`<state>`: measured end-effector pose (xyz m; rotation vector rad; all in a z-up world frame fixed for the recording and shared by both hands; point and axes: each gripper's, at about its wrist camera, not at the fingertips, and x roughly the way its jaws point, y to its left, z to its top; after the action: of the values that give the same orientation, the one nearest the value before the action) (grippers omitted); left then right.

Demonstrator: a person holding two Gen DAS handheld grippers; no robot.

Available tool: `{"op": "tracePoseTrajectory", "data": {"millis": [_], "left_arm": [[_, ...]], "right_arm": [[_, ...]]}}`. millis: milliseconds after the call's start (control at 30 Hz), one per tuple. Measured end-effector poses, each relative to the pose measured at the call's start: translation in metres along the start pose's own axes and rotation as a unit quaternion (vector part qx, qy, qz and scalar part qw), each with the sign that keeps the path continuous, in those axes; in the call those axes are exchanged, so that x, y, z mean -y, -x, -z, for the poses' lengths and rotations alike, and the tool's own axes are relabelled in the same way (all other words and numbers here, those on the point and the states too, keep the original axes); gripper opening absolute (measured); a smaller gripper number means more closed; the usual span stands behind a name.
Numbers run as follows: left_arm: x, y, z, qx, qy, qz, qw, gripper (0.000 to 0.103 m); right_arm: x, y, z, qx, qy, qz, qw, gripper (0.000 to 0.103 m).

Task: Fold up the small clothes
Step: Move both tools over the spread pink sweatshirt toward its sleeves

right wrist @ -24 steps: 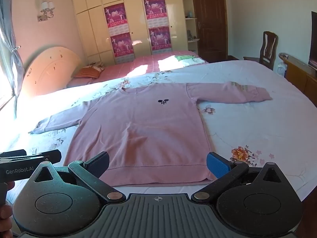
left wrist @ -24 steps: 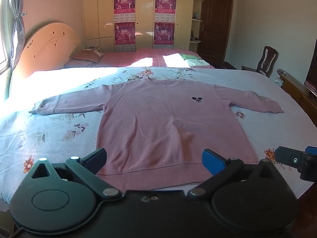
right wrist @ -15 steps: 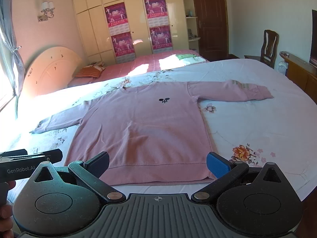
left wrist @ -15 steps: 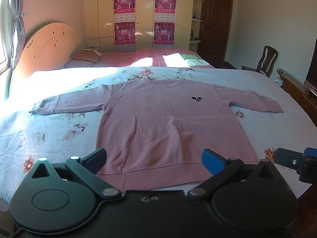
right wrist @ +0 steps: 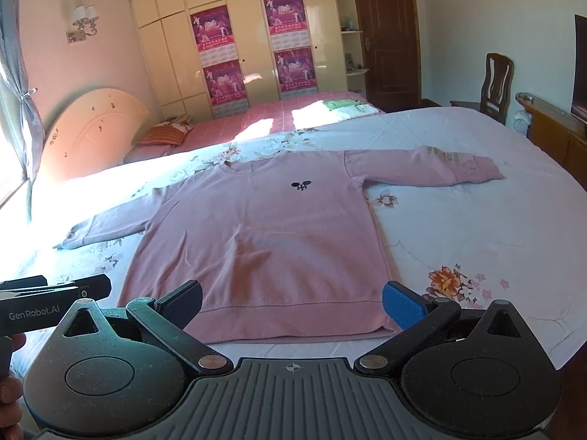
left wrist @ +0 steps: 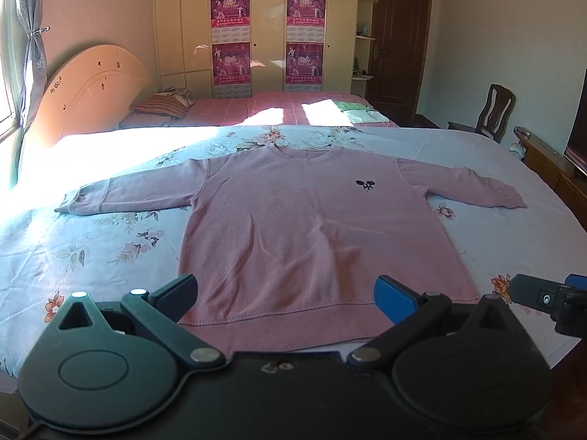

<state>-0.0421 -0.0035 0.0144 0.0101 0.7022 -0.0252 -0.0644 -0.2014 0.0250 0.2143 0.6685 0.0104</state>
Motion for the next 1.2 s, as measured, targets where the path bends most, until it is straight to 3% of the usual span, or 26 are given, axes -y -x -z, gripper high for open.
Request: {"op": "tracePoseTrajectory", "data": {"millis": [333, 633, 900, 1200], "left_arm": [[0.002, -0.002, 0.000, -0.003, 0.002, 0.001, 1.0000, 0.103], [0.005, -0.006, 0.000, -0.007, 0.002, -0.001, 1.0000, 0.103], [0.014, -0.031, -0.006, -0.018, 0.001, -0.013, 0.9998, 0.103], [0.024, -0.079, -0.023, -0.034, 0.022, -0.016, 0.9991, 0.103]], "right_arm": [[0.001, -0.003, -0.003, -0.004, 0.008, 0.014, 1.000, 0.103], [0.006, -0.005, -0.005, 0.018, 0.012, 0.015, 1.000, 0.103], [0.023, -0.023, -0.008, 0.002, -0.023, 0.002, 1.000, 0.103], [0.063, -0.054, -0.031, 0.027, -0.044, 0.009, 0.999, 0.103]]}}
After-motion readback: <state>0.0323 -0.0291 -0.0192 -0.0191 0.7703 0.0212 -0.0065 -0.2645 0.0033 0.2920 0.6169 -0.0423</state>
